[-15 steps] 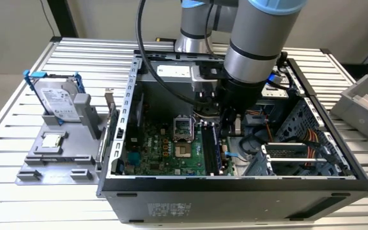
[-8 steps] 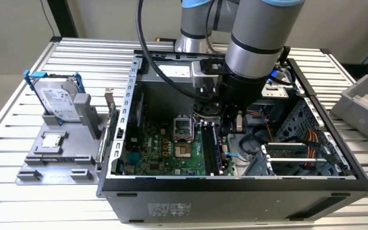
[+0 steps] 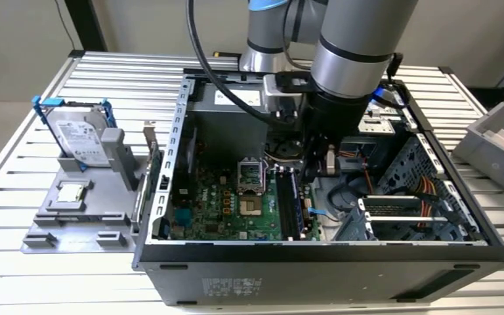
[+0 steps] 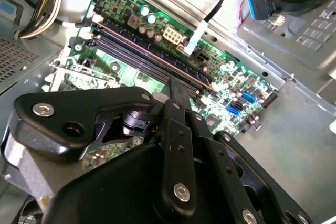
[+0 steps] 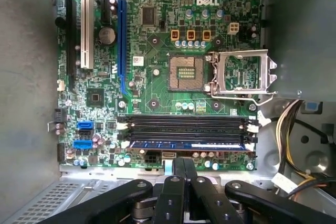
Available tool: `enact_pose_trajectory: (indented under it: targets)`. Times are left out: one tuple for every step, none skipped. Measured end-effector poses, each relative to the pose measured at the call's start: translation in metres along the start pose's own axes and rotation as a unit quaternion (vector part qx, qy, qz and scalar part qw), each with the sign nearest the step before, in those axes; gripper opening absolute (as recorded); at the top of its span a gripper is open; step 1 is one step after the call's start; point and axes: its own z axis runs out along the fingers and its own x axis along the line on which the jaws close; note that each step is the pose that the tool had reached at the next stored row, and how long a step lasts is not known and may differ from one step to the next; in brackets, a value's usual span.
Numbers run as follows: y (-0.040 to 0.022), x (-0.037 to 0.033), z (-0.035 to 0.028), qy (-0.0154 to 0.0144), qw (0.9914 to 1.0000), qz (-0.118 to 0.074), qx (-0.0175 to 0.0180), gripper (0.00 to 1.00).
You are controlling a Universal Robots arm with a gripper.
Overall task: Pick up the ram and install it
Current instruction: 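Press down the ram until it locks into place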
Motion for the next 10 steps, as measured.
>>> enact_pose_trajectory:
  targets:
    - [0.0,0.0001,-0.0014,0.0002,1.0,0.0,-0.0001,0.0]
    - [0.0,0.0001,-0.0027,0.0001,1.0,0.0,-0.0001,0.0]
    - [0.0,0.0002,-0.004,0.0002,1.0,0.0,-0.0002,0.0]
    - [0.0,0.0002,-0.0053,0.0002,1.0,0.0,-0.0002,0.0]
    - [0.0,0.0002,-0.0063,0.0002,1.0,0.0,-0.0002,0.0]
    - [0.0,0.0003,-0.0076,0.0002,1.0,0.0,-0.0002,0.0]
    - [0.0001,0.0003,-0.0092,0.0003,1.0,0.0,-0.0002,0.0]
    - [0.0001,0.0004,-0.0107,0.0002,1.0,0.0,-0.0002,0.0]
    - [0.0001,0.0004,-0.0122,0.0003,1.0,0.0,-0.0002,0.0]
    - [0.0001,0.0005,-0.0137,0.0003,1.0,0.0,-0.0002,0.0]
